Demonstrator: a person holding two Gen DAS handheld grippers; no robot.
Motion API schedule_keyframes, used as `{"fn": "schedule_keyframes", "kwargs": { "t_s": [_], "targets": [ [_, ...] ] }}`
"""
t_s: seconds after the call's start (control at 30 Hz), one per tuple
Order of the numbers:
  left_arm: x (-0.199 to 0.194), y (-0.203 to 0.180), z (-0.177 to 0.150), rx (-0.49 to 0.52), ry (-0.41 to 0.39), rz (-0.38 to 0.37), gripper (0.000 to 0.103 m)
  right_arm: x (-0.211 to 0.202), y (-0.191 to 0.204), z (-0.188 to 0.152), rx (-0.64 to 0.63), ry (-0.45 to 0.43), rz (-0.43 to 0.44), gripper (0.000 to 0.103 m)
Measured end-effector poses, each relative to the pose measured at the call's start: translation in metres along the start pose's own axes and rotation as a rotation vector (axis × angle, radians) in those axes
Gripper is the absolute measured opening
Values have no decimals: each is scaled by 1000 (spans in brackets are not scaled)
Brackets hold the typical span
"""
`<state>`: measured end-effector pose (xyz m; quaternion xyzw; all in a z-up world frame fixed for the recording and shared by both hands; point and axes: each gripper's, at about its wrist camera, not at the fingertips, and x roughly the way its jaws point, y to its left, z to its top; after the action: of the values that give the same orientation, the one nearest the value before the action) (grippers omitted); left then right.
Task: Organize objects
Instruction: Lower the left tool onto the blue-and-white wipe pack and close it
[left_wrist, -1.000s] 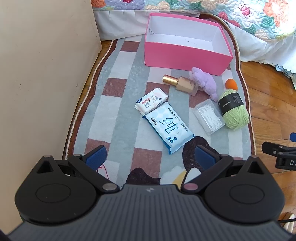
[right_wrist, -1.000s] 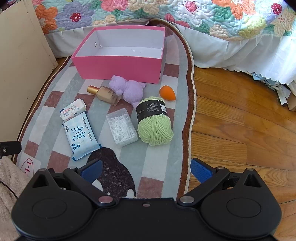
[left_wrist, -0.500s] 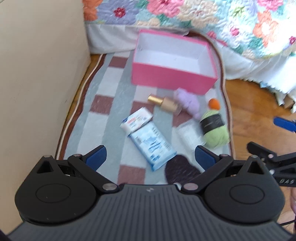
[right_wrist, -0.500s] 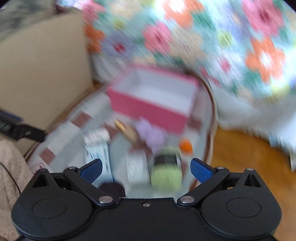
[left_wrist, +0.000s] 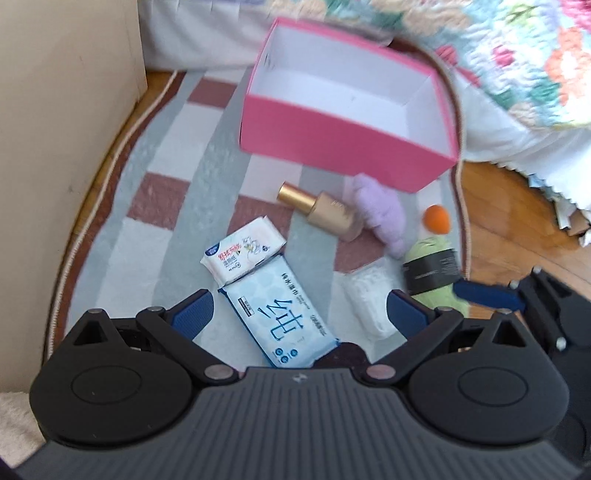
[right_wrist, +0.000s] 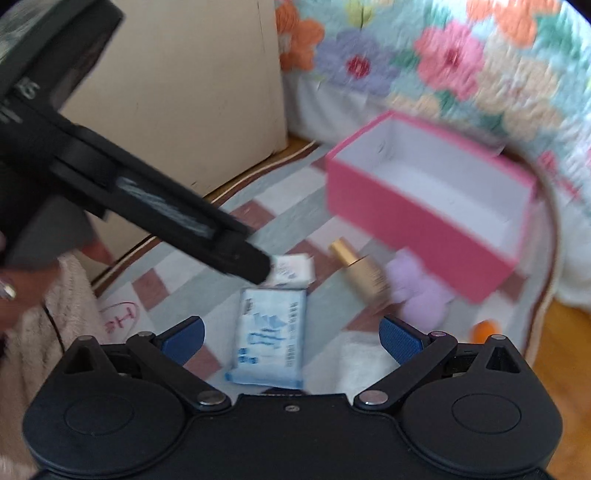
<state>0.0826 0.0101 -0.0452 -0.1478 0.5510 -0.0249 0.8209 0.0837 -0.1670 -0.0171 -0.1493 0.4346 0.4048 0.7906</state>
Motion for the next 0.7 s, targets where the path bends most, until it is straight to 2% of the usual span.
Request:
{"fn": "schedule_keyframes", "kwargs": {
  "t_s": [0.07,0.13,0.2,0.3,0.53,0.63,0.7],
  "targets": [
    [9,8,0,-28,-18,-13,100,12,0,-4,26,6,16,101],
    [16,17,-2,-66,-28,-44,100,22,3,-10,1,-1,22,101],
    [25,25,-5,-94,-5,-69,100,32,8,-14,-48,8,34,101],
    [41,34,-9,-112,16,-62,100,48,12,-20,-76,36,57,101],
    [81,53,-21,-196,104,-60,97,98,7,-26,-43,123,86,97],
    [93,58,-30,-222,119,-54,91,111,9,-33,-41,138,83,96],
    [97,62,-34,-247,125,-64,80,119,12,-38,-40,147,88,96]
  ]
}}
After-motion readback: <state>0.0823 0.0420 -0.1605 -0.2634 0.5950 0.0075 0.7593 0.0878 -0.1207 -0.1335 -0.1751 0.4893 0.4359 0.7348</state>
